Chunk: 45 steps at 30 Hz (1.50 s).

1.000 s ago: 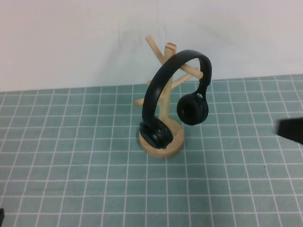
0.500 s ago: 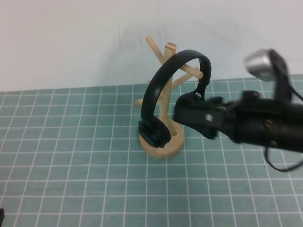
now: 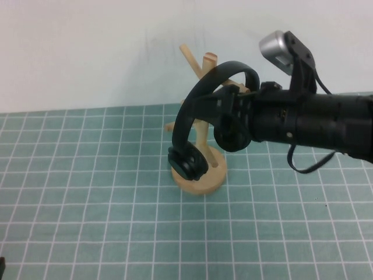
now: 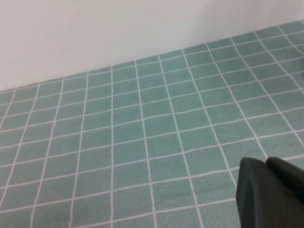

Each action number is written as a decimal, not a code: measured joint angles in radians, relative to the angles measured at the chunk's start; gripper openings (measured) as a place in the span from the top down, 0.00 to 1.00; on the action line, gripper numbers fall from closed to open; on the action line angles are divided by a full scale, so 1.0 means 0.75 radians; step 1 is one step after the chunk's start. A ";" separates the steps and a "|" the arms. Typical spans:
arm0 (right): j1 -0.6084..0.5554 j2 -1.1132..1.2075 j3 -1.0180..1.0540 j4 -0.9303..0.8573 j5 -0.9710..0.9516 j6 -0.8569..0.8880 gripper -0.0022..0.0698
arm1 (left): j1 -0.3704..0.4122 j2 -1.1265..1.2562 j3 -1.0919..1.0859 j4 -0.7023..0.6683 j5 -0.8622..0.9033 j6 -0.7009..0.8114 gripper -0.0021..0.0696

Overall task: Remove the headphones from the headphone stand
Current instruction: Pick up the headphones from the headphone stand, then place the headphones on the table

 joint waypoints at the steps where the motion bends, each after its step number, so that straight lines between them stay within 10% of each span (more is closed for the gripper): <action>1: 0.000 0.009 -0.013 0.000 0.000 0.000 0.28 | 0.000 0.000 0.000 0.000 0.000 0.000 0.98; 9: 0.000 0.076 -0.079 0.000 0.000 0.000 0.36 | 0.000 0.000 0.000 0.000 0.000 0.000 0.98; 18: 0.000 0.086 -0.088 0.000 0.009 0.002 0.97 | 0.000 0.000 0.000 0.000 0.000 0.000 0.98; 45: 0.000 -0.185 -0.088 -0.002 0.109 -0.150 0.98 | 0.000 0.000 0.000 0.000 0.000 0.000 0.98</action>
